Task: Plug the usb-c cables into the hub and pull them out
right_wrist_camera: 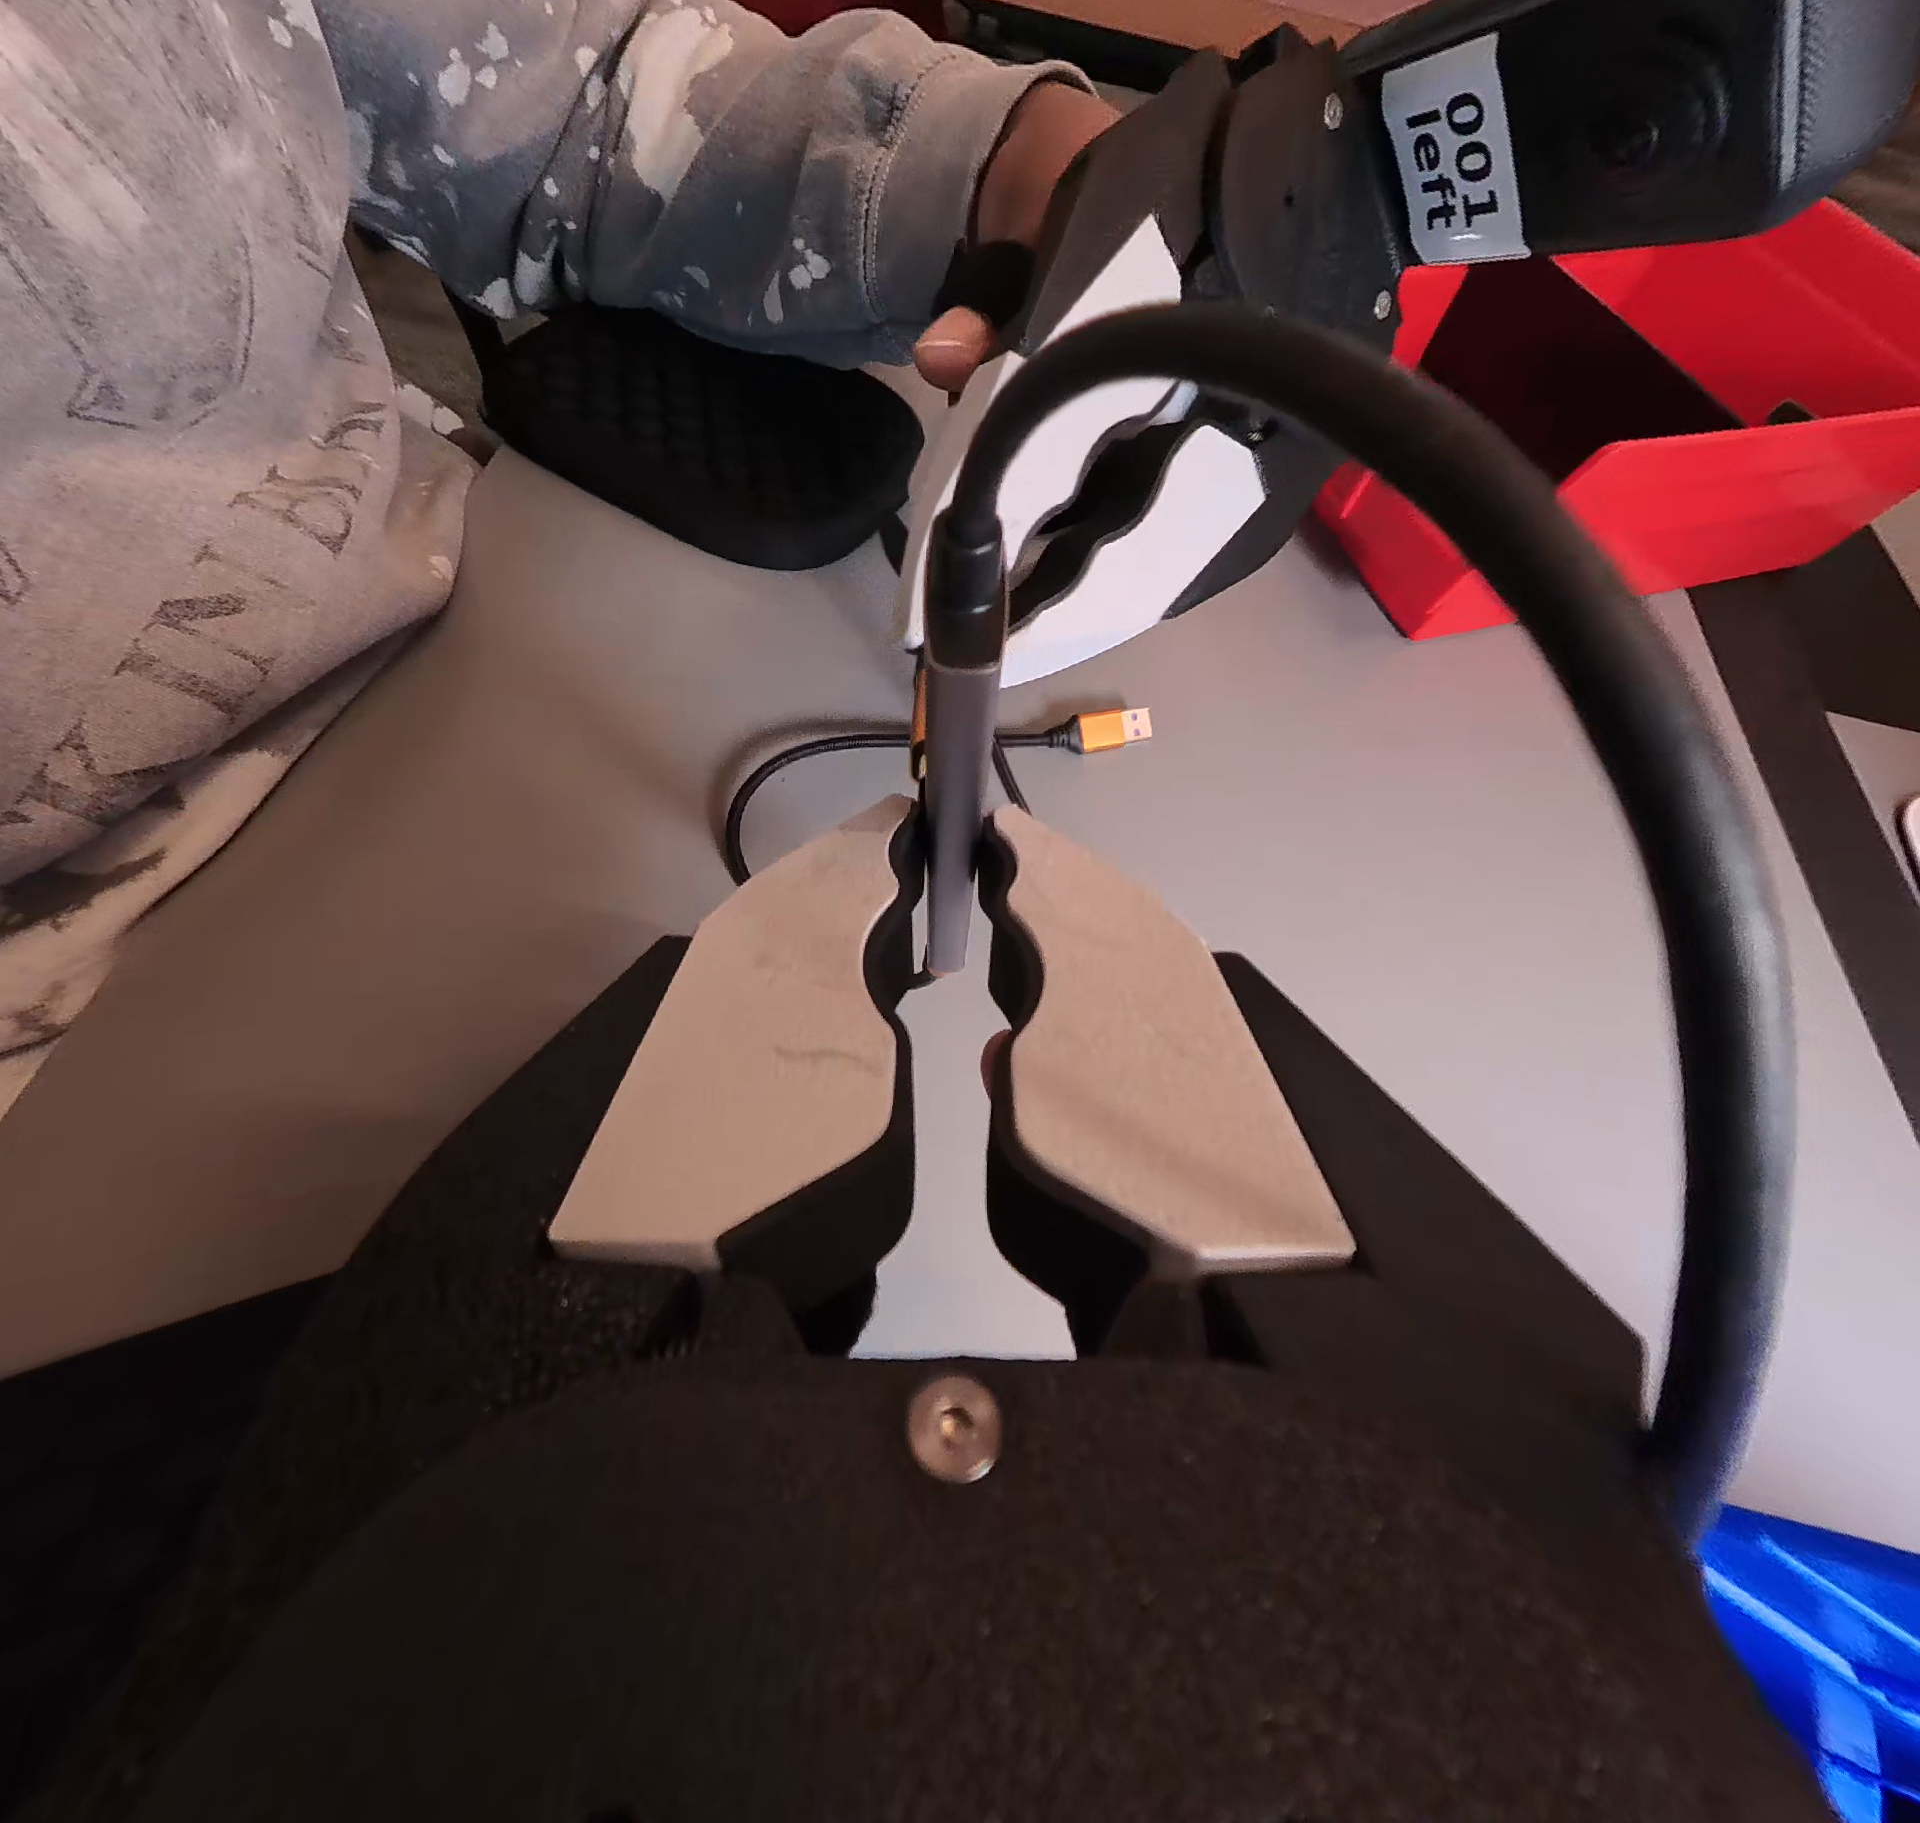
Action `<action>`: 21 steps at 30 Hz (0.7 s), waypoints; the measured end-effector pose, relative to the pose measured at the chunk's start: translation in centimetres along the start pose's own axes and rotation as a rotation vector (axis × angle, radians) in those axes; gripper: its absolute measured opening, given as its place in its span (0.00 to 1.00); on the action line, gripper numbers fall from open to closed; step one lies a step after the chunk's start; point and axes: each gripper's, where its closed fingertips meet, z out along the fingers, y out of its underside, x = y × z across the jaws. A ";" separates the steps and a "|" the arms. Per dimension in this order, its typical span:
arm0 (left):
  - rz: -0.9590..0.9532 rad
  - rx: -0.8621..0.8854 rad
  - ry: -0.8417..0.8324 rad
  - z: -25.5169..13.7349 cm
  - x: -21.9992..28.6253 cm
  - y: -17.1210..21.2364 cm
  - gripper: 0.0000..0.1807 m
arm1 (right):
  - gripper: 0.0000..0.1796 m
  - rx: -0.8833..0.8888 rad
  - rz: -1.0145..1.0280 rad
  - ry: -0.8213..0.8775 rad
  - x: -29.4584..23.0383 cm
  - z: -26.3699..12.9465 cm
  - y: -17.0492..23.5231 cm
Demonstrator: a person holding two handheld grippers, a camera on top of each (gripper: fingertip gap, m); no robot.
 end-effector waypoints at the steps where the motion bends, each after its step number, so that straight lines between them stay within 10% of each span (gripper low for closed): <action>1: 0.000 0.002 -0.001 -0.1 0.0 0.0 0.04 | 0.05 0.006 0.002 -0.001 0.0 -0.1 -0.1; 21: -0.035 0.017 0.018 0.0 -0.3 0.1 0.04 | 0.05 -0.042 -0.017 -0.002 -0.4 0.4 0.3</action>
